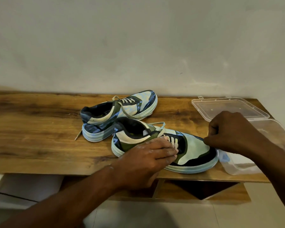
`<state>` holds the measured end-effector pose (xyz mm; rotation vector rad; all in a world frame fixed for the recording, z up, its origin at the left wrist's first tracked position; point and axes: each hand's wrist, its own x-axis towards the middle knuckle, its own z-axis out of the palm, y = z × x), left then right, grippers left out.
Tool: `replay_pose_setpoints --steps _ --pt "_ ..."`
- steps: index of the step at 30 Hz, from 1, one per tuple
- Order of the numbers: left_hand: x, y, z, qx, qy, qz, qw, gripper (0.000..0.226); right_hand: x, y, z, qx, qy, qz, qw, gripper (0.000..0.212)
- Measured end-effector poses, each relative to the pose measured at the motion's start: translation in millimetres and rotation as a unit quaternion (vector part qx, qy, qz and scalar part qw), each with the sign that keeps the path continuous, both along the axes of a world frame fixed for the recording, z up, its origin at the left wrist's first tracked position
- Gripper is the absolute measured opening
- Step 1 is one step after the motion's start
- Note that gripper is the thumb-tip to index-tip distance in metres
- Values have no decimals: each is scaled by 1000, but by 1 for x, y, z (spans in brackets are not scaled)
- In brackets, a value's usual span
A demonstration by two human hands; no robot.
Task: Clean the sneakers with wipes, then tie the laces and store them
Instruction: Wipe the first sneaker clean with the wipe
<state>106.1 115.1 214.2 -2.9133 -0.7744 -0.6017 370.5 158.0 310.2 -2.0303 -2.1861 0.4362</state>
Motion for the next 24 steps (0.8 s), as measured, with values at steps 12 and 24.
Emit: replay_pose_setpoints --steps 12,24 --pt "7 6 -2 98 12 3 995 34 11 -22 11 -146 -69 49 986 30" --pt "19 30 13 -32 48 224 973 59 -18 -47 -16 -123 255 32 959 11"
